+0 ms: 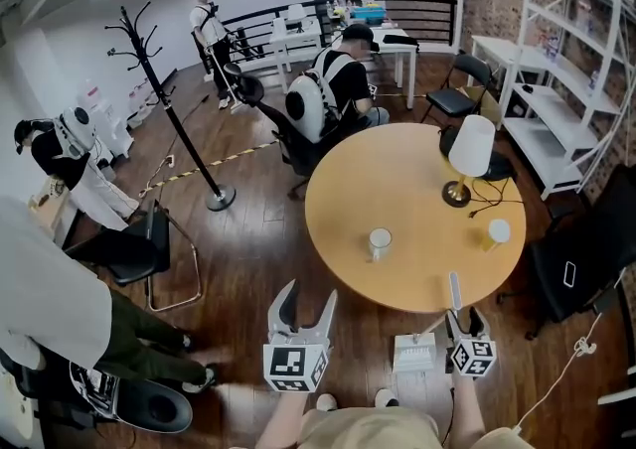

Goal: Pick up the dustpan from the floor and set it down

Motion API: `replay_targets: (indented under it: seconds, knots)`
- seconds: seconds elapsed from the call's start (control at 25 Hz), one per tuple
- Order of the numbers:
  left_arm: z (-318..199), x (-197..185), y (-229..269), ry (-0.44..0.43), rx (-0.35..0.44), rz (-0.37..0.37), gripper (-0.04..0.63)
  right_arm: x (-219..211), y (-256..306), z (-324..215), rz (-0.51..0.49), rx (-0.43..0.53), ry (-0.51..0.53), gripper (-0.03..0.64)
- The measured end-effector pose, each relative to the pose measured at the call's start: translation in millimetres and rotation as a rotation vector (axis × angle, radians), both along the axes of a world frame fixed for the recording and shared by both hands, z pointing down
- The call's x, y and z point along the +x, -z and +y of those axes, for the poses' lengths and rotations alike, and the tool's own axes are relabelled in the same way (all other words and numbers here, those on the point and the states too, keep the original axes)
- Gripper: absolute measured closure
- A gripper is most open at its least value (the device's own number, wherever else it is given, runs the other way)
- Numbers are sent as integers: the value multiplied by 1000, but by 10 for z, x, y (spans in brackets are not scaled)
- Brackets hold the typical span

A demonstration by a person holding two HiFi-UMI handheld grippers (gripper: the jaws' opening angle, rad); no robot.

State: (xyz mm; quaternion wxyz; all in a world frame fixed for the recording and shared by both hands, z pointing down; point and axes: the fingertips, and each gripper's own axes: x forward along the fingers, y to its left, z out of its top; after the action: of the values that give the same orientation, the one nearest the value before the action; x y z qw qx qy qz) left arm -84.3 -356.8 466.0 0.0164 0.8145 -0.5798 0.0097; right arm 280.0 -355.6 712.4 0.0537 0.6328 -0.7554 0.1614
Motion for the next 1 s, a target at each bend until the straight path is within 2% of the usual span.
replay_targets:
  seconds: [0.16, 0.24, 0.36, 0.48, 0.6, 1.0]
  knots:
    - [24, -9, 49, 6, 9, 3, 325, -577, 1232, -62, -18, 260, 111, 307]
    - [40, -32, 88, 13, 20, 4, 325, -911, 1850, -70, 13, 394, 173, 307]
    - [79, -78, 180, 28, 42, 5, 325, -1296, 2489, -75, 66, 513, 218, 236]
    - [136, -115, 273, 43, 66, -1, 325, -1539, 2719, -94, 123, 494, 241, 233]
    - [193, -180, 318, 56, 82, 2, 325, -1686, 2806, -63, 122, 482, 247, 249]
    - [262, -308, 219, 71, 71, 10, 325, -1807, 2663, -33, 143, 439, 280, 272]
